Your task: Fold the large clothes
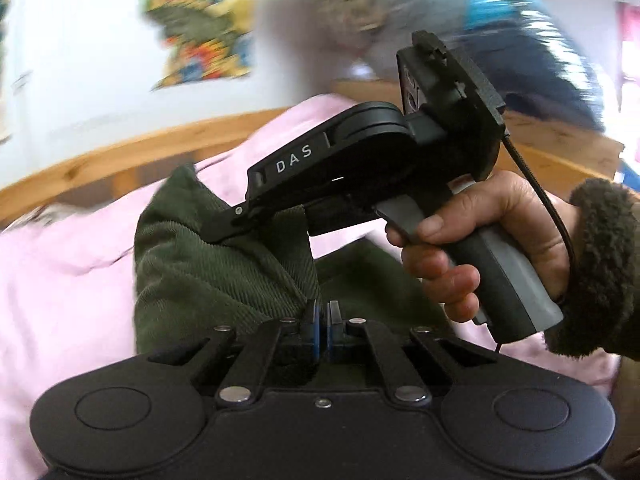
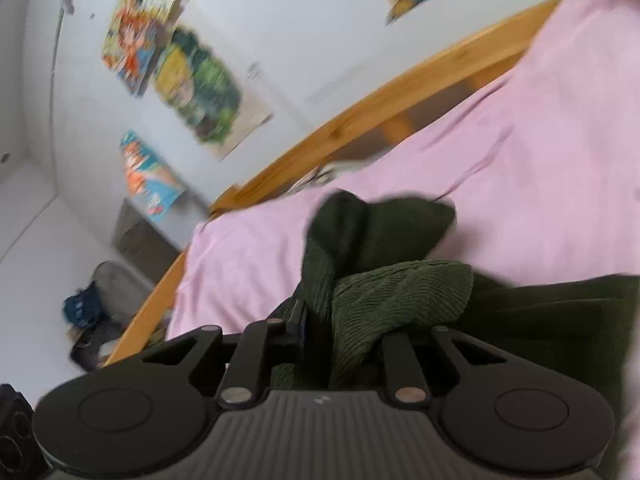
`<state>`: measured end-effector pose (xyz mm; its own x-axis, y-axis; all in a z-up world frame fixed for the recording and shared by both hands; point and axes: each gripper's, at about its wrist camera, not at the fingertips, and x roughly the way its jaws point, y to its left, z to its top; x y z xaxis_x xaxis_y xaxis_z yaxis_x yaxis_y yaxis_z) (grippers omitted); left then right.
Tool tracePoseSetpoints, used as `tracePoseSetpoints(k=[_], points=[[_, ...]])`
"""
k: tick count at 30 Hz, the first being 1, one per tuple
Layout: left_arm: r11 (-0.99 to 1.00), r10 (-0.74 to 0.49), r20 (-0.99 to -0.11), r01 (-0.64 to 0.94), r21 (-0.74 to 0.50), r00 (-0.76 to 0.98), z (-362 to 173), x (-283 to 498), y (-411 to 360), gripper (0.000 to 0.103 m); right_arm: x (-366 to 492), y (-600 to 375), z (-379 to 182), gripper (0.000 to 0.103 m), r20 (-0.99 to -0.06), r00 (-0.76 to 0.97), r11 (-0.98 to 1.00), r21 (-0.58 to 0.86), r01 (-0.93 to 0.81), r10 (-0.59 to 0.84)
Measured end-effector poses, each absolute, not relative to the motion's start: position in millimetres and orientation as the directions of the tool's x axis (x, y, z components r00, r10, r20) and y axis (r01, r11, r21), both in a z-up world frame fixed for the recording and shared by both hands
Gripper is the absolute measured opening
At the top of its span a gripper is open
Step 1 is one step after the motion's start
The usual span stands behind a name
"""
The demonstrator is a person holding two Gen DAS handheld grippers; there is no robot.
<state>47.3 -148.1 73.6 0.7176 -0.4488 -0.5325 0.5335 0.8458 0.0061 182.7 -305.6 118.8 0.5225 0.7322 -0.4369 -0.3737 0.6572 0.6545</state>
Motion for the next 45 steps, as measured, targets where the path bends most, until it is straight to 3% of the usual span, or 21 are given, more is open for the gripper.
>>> tracePoseSetpoints(k=[4, 9, 12, 15, 17, 20, 24, 27, 30, 34, 36, 38, 39, 40, 42, 45], points=[[0.769, -0.563, -0.515, 0.638, -0.040, 0.646, 75, 47, -195, 0.001, 150, -372, 112, 0.019, -0.479, 0.598, 0.734, 0.611, -0.298, 0.642], [0.690, -0.651, -0.557, 0.707, -0.153, 0.515, 54, 54, -226, 0.004, 121, -405, 66, 0.018, -0.502, 0.642, 0.757, 0.623, -0.197, 0.580], [0.680, -0.681, -0.565, 0.690, -0.248, 0.467, 53, 58, -216, 0.016, 113, -400, 40, 0.018, -0.485, 0.673, 0.769, 0.606, -0.202, 0.559], [0.690, -0.703, -0.509, 0.651, -0.317, 0.498, 62, 54, -189, 0.035, 112, -395, 27, 0.018, -0.498, 0.675, 0.788, 0.580, -0.208, 0.544], [0.731, -0.675, -0.478, 0.594, -0.335, 0.561, 70, 50, -169, 0.046, 114, -391, 27, 0.018, -0.511, 0.670, 0.806, 0.544, -0.234, 0.539], [0.818, -0.574, -0.465, 0.453, -0.355, 0.674, 70, 55, -135, 0.051, 115, -390, 27, 0.018, -0.509, 0.664, 0.801, 0.547, -0.242, 0.548], [0.901, -0.375, -0.562, 0.147, -0.408, 0.737, 46, 81, -95, 0.052, 114, -390, 22, 0.019, -0.503, 0.661, 0.794, 0.555, -0.247, 0.557], [0.886, -0.391, -0.618, 0.096, -0.454, 0.682, 23, 94, -86, 0.050, 114, -394, 21, 0.020, -0.477, 0.664, 0.776, 0.574, -0.260, 0.575], [0.906, -0.376, -0.616, 0.134, -0.403, 0.692, 20, 90, -94, 0.050, 114, -397, 21, 0.029, -0.441, 0.677, 0.756, 0.595, -0.272, 0.590], [0.935, -0.344, -0.653, 0.179, -0.308, 0.675, 15, 86, -105, 0.049, 132, -400, 28, 0.068, -0.350, 0.721, 0.718, 0.634, -0.287, 0.598], [0.937, -0.342, -0.662, 0.187, -0.296, 0.666, 12, 82, -106, 0.049, 148, -397, 31, 0.072, -0.331, 0.734, 0.713, 0.639, -0.288, 0.593], [0.945, -0.325, -0.665, 0.202, -0.258, 0.673, 12, 79, -112, 0.049, 158, -393, 32, 0.066, -0.318, 0.755, 0.723, 0.630, -0.283, 0.573], [0.948, -0.317, -0.666, 0.206, -0.243, 0.675, 13, 79, -115, 0.049, 158, -391, 32, 0.036, -0.310, 0.769, 0.733, 0.618, -0.283, 0.558], [0.950, -0.313, -0.668, 0.207, -0.236, 0.676, 13, 80, -116, 0.048, 153, -390, 37, 0.027, -0.289, 0.789, 0.749, 0.592, -0.299, 0.543], [0.950, -0.311, -0.670, 0.210, -0.230, 0.674, 14, 79, -116, 0.048, 142, -388, 49, 0.024, -0.272, 0.797, 0.777, 0.525, -0.346, 0.539], [0.946, -0.325, -0.674, 0.228, -0.232, 0.664, 12, 77, -117, 0.048, 130, -387, 54, 0.023, -0.338, 0.795, 0.834, 0.430, -0.345, 0.504]])
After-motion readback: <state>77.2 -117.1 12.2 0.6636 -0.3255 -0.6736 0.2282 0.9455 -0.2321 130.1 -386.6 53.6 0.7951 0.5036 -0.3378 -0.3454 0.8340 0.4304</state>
